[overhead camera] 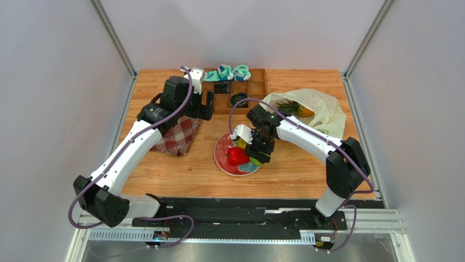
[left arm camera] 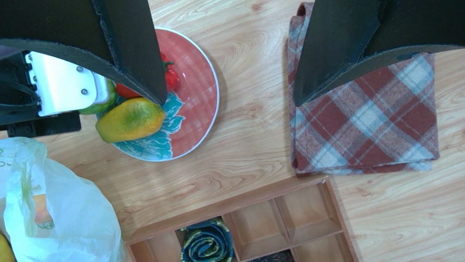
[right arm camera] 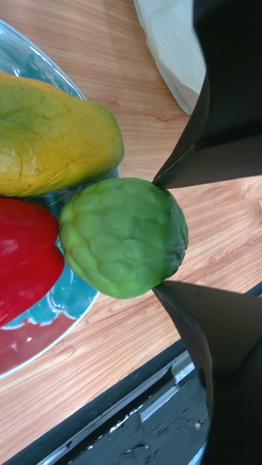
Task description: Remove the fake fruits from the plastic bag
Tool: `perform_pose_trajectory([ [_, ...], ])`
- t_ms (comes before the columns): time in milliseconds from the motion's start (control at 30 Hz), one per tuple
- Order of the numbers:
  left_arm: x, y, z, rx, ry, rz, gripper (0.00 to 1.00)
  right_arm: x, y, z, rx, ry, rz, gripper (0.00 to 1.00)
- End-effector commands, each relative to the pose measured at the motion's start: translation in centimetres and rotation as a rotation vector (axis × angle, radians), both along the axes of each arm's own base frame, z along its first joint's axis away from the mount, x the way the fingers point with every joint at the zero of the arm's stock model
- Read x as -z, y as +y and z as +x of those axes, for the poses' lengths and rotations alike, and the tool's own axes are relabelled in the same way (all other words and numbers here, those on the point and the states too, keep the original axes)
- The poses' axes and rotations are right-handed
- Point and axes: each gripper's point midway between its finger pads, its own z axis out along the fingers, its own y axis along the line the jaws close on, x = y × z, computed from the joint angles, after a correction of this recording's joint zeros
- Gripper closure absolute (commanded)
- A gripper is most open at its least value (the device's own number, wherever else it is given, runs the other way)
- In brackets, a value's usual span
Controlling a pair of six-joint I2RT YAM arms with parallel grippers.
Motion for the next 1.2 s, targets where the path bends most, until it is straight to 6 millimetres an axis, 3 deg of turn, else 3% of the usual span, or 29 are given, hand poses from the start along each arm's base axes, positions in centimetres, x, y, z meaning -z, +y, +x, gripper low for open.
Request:
perform_pose_trajectory([
  [0, -0.3, 0.0, 0.4, 0.004, -0.018, -0.008, 0.05, -0.9, 1.1, 0.7, 0.021, -0.021, 0.038, 0.29],
  [33, -0.2, -0.1, 0.5, 0.002, -0.015, -0.01, 0.05, -1.1, 0.8, 0.5, 0.021, -0.021, 0.032, 0.24],
  [67, -0.2, -0.1, 0.5, 0.0, -0.013, -0.011, 0.05, -1.4, 0.6, 0.5, 0.02, -0.029, 0.028, 0.08],
  [100, 0.0, -0.1, 0.5, -0.001, -0.008, -0.01, 0.05, -1.9, 0.2, 0.1, 0.018, -0.023, 0.025, 0.02],
  [200, 0.2, -0.5, 0.4, 0.014, 0.005, -0.022, 0.05, -5.7, -0.3, 0.0, 0.029, -0.054, 0.097, 0.02],
  [267, 0.5, -0.6, 0.4, 0.015, 0.012, -0.025, 0.06, -9.7, 0.0, 0.7, 0.051, -0.12, 0.213, 0.03],
  [333, 0.5, -0.7, 0.4, 0.015, 0.016, -0.032, 0.06, -12.2, -1.0, 1.6, 0.075, -0.186, 0.258, 0.06],
  [433, 0.7, -0.8, 0.5, 0.014, 0.026, -0.039, 0.06, -13.5, -3.1, 3.1, 0.064, -0.256, 0.231, 0.14],
  [533, 0.9, -0.9, 0.7, 0.015, 0.036, -0.045, 0.06, -13.7, -5.6, 5.3, 0.098, -0.287, 0.209, 0.23],
  [700, 1.1, -1.0, 1.0, 0.016, 0.044, -0.036, 0.06, -11.1, -9.5, 10.3, 0.136, -0.323, 0.072, 0.41],
  [833, 1.5, -0.7, 1.1, 0.011, 0.044, -0.018, 0.06, -9.2, -11.2, 15.2, 0.103, -0.415, -0.024, 0.43],
  [1000, 2.2, -0.7, 1.2, 0.016, 0.054, 0.0, 0.06, -8.0, -11.7, 21.0, 0.069, -0.52, -0.085, 0.31],
  [1033, 2.1, -0.7, 1.2, 0.016, 0.053, 0.003, 0.06, -6.6, -11.7, 21.9, 0.06, -0.508, -0.099, 0.28],
  [1167, 2.7, -0.4, 1.1, 0.021, 0.065, 0.028, 0.07, -6.3, -12.5, 26.3, 0.061, -0.624, -0.162, 0.15],
])
